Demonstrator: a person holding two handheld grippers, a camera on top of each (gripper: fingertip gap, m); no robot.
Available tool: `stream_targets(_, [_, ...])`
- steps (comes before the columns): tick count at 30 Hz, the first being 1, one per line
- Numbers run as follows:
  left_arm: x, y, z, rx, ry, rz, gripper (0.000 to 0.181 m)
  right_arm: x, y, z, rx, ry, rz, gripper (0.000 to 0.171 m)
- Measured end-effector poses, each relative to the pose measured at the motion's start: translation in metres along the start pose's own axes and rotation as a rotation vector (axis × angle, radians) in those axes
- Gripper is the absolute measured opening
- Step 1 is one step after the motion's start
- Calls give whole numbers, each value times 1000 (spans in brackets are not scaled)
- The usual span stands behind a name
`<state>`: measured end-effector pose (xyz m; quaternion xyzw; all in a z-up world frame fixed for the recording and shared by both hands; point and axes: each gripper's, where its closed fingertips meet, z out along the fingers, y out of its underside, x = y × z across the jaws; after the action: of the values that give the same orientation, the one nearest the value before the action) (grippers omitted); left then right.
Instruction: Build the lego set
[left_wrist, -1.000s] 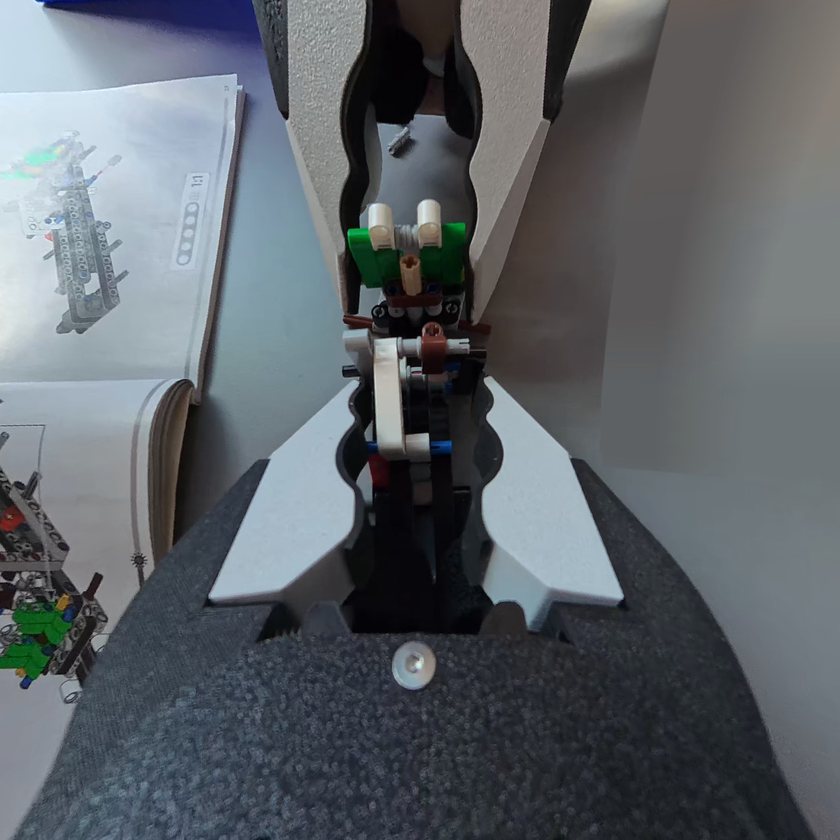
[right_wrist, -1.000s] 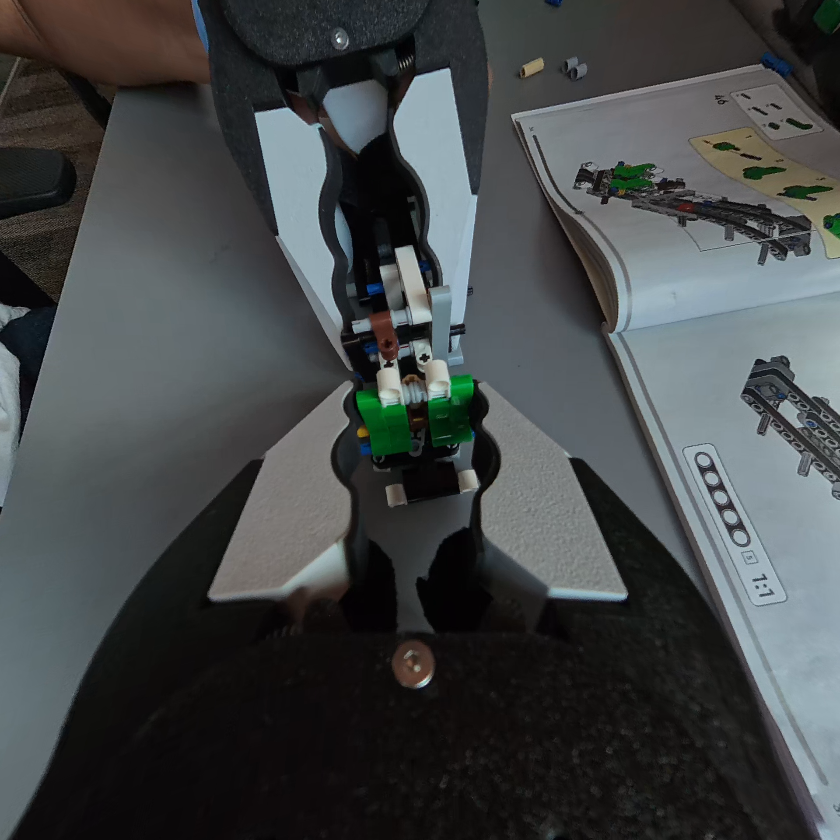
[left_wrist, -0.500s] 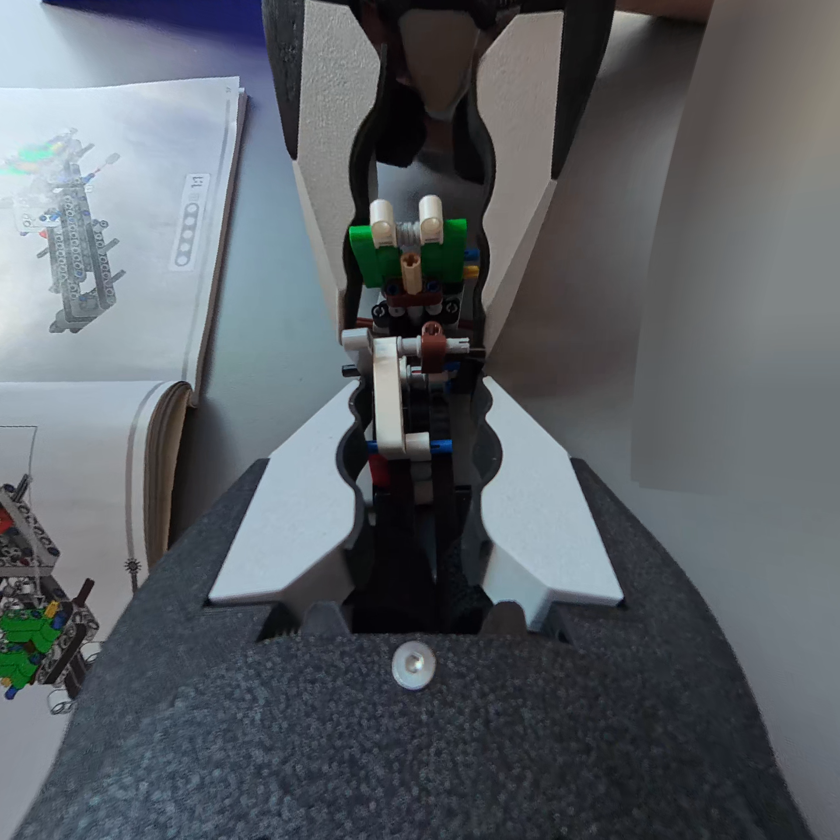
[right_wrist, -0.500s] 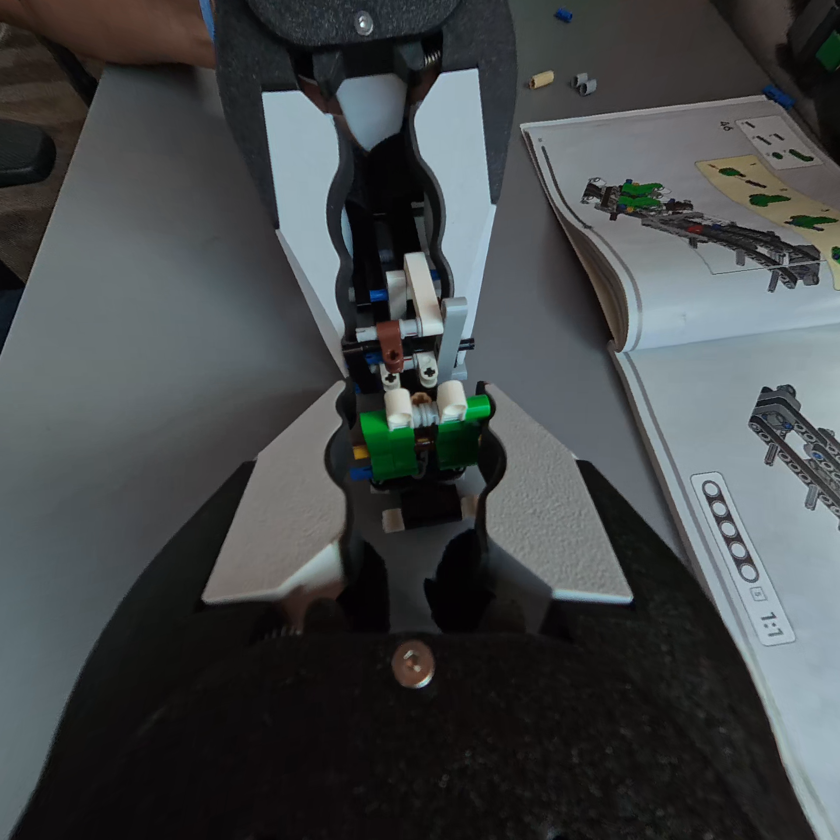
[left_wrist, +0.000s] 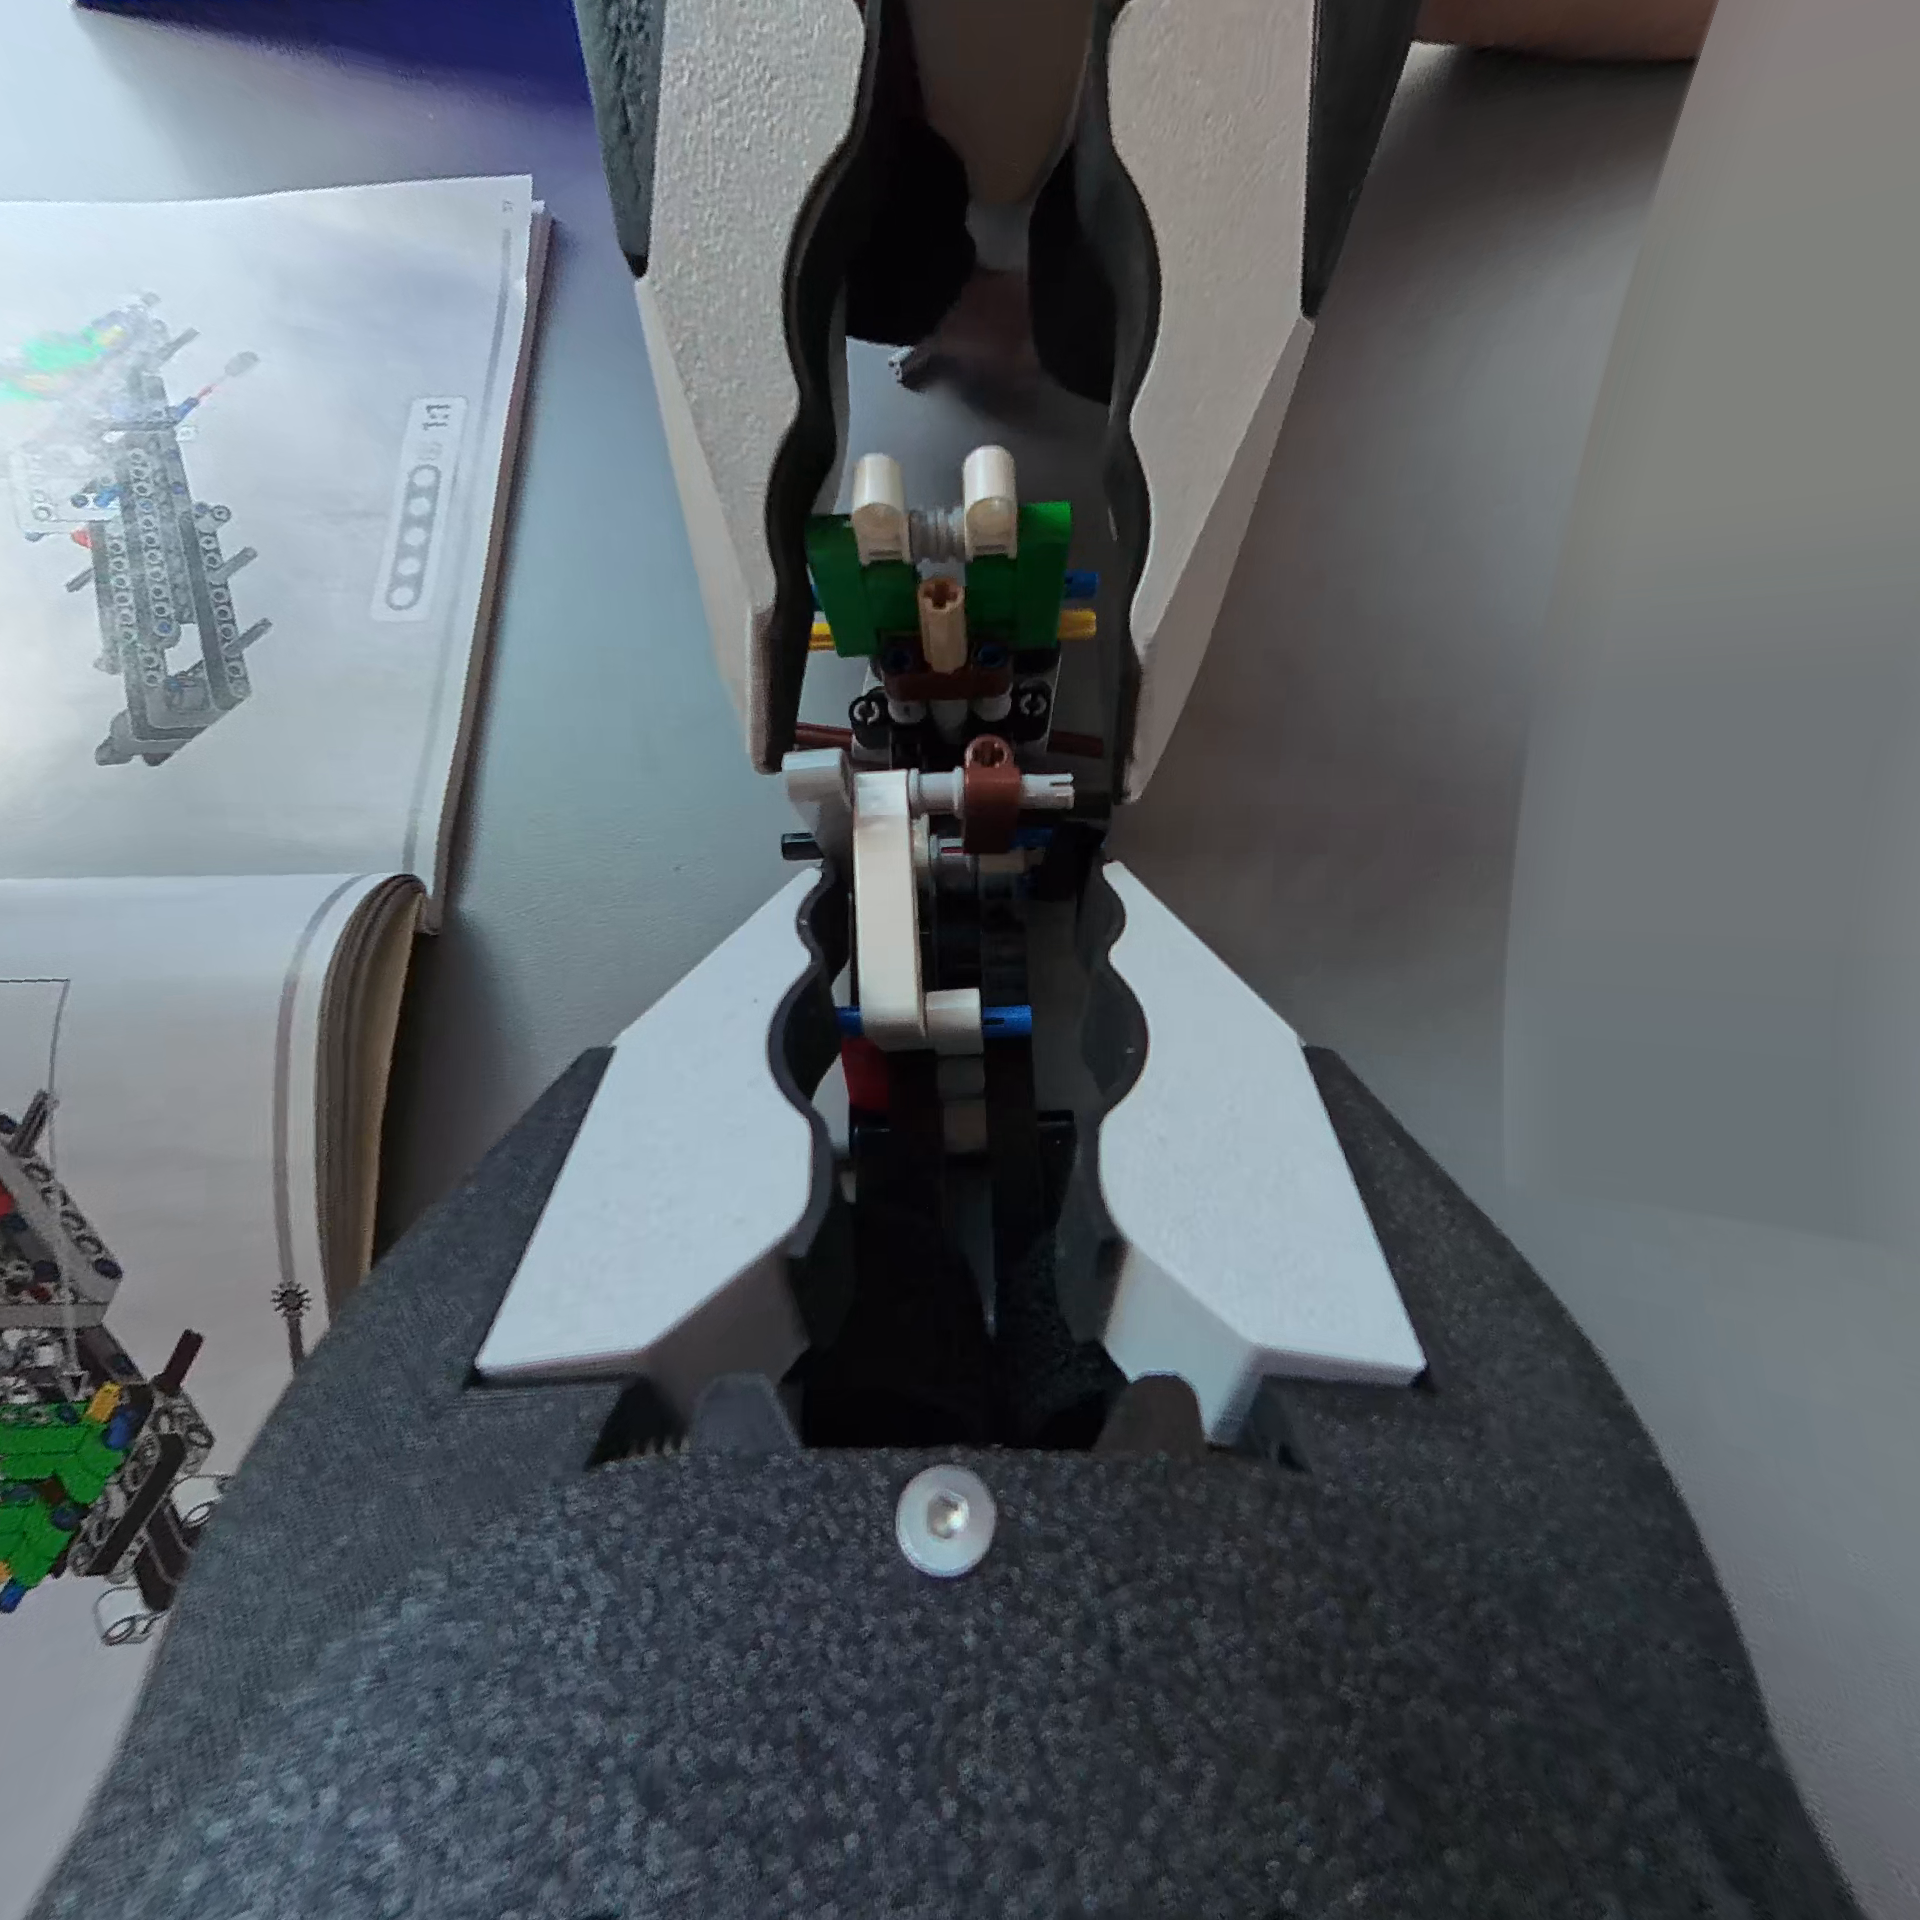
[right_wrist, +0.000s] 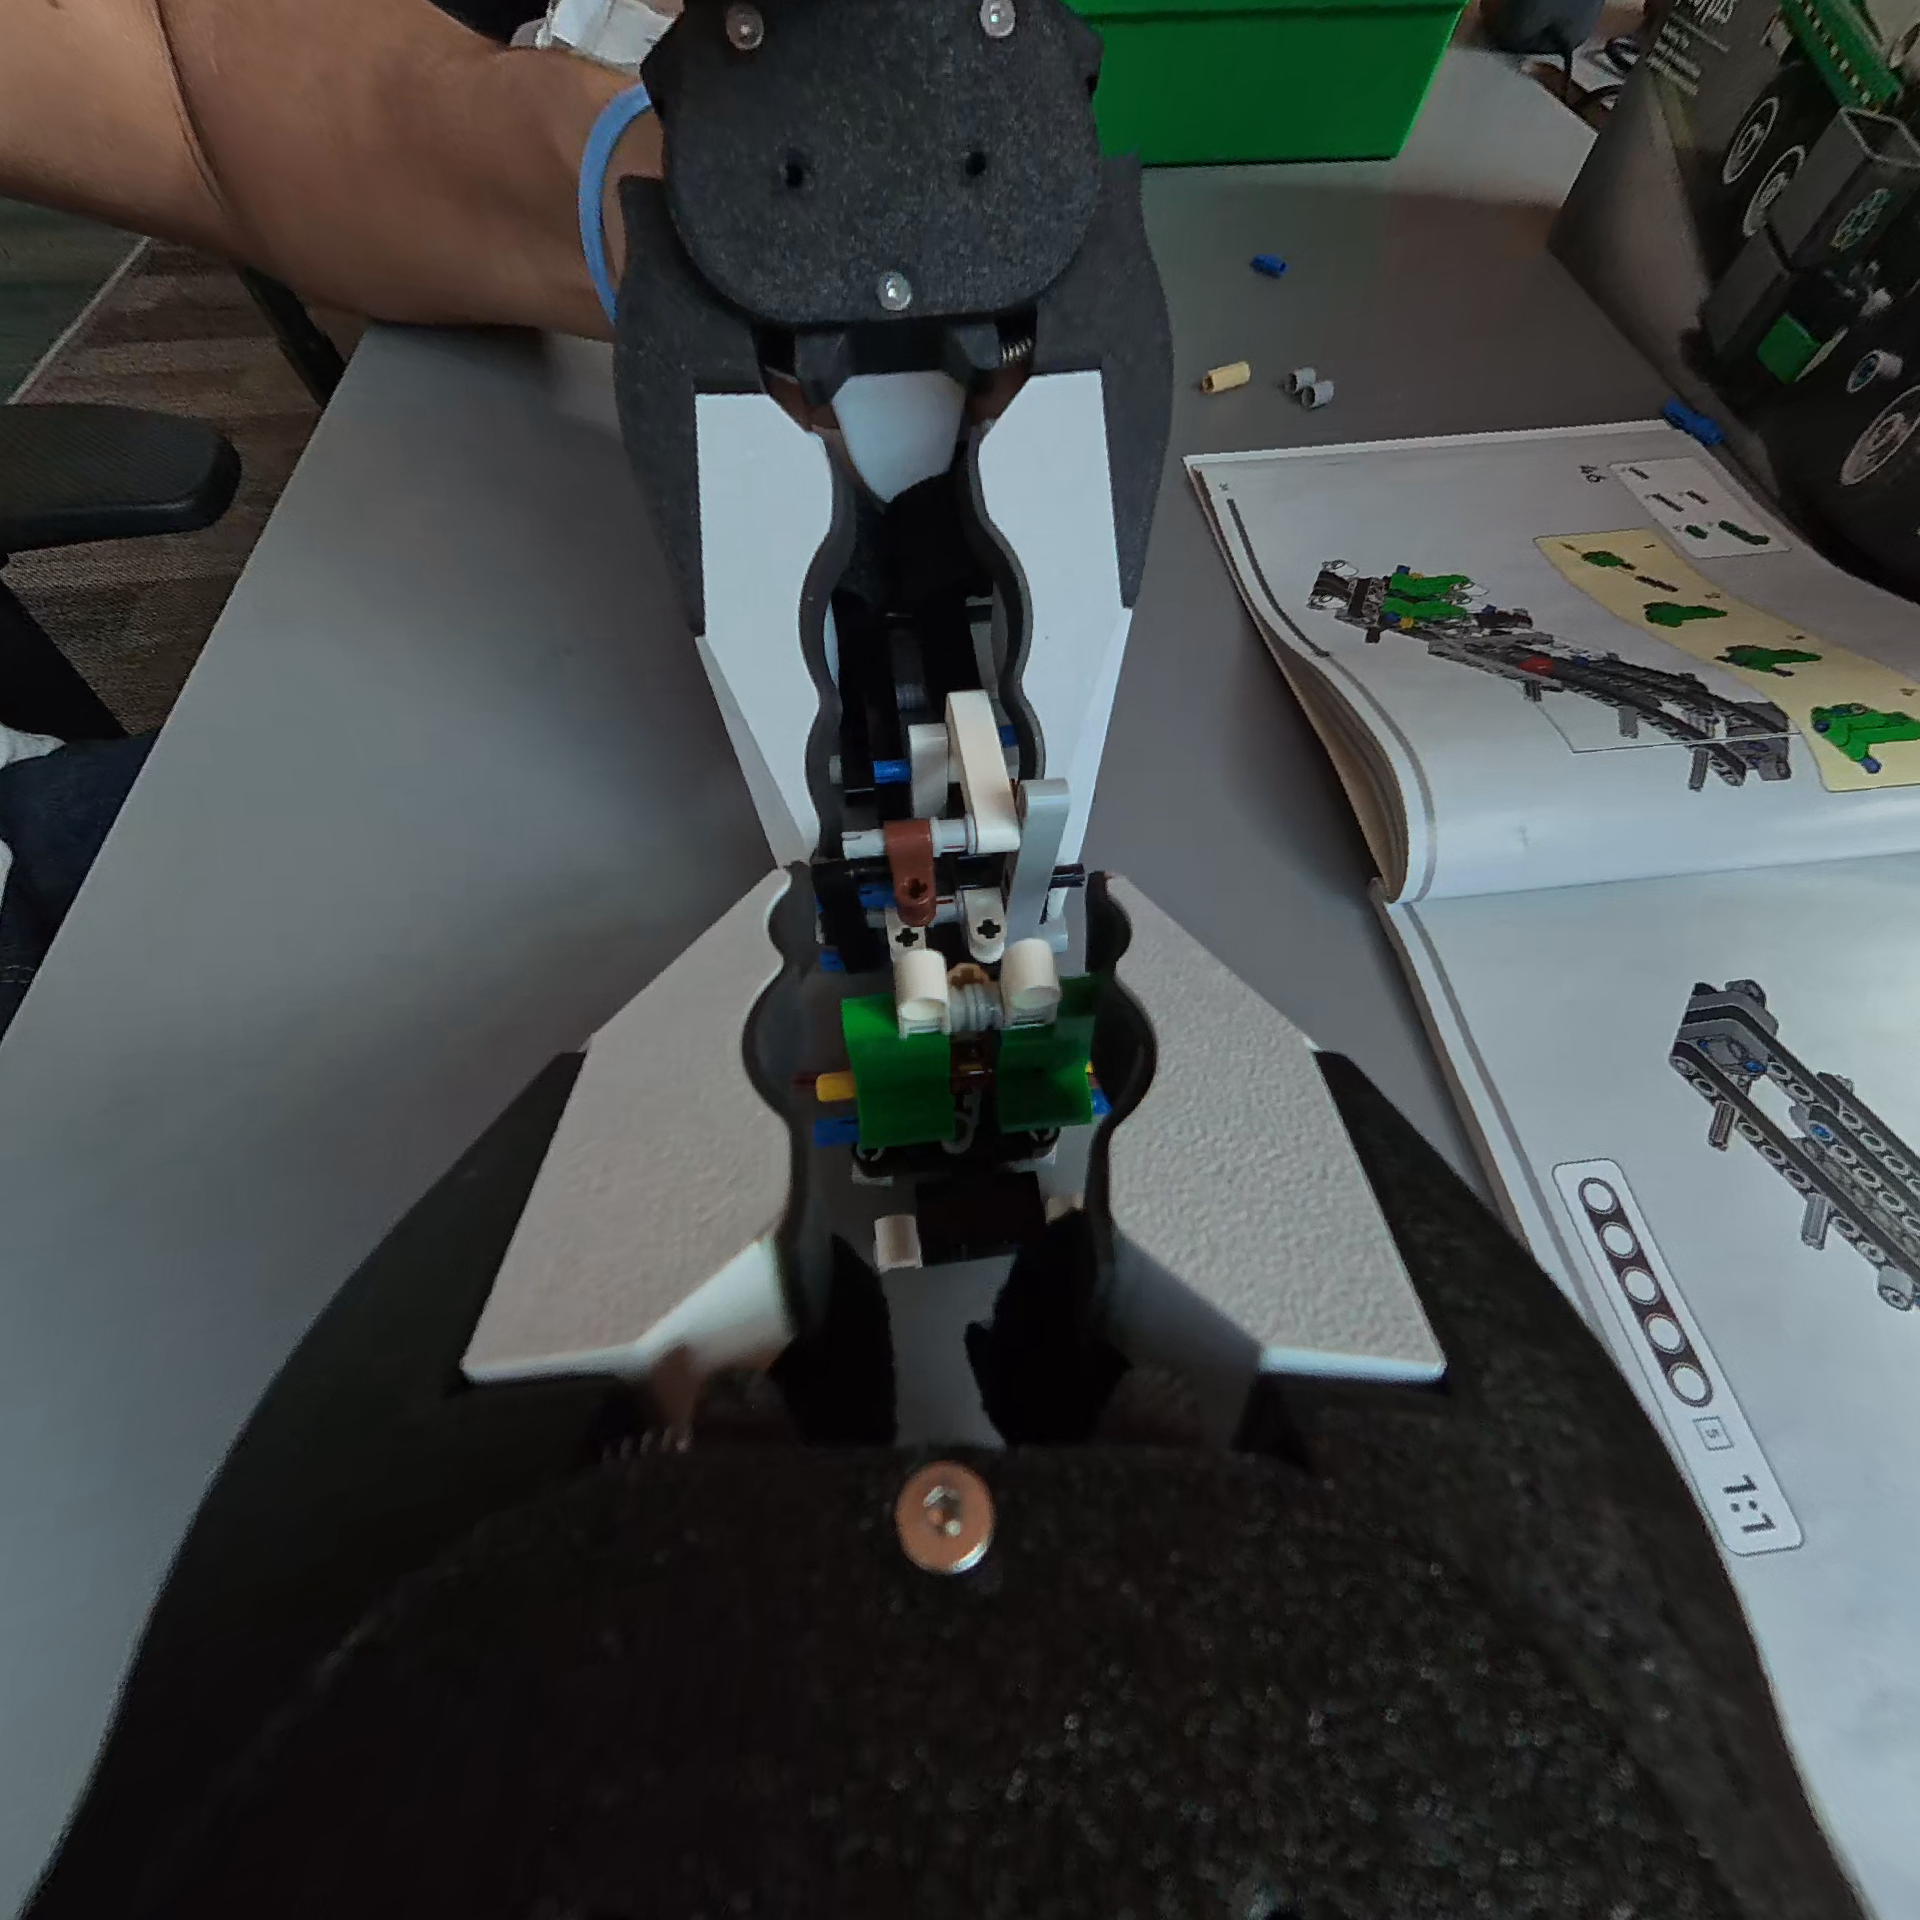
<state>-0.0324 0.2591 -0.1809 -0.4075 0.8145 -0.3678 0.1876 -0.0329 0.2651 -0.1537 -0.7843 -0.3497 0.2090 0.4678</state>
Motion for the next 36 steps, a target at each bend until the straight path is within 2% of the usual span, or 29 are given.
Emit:
stream_targets(6, [0, 0, 0, -1, 0, -1, 43, -1, 0, 1, -3, -3, -5, 51])
stream_targets(13, [1, 0, 1, -5, -5, 6, 43, -5, 0, 1, -11, -42, 3, 43])
stream_targets(15, [0, 0, 0, -4, -2, -14, 43, -6, -1, 0, -12, -50, 12, 36])
stream_targets(22, [0, 0, 1, -5, -12, 0, 43, -6, -1, 0, -19, -38, -14, 36])
stream_targets(31, [-2, 0, 1, -4, -26, 5, 43, -3, 2, 2, -60, 8, -23, 53])
stream_targets(36, [2, -1, 2, -3, 0, 23, 43, -5, 1, 4, -72, -1, -46, 49])
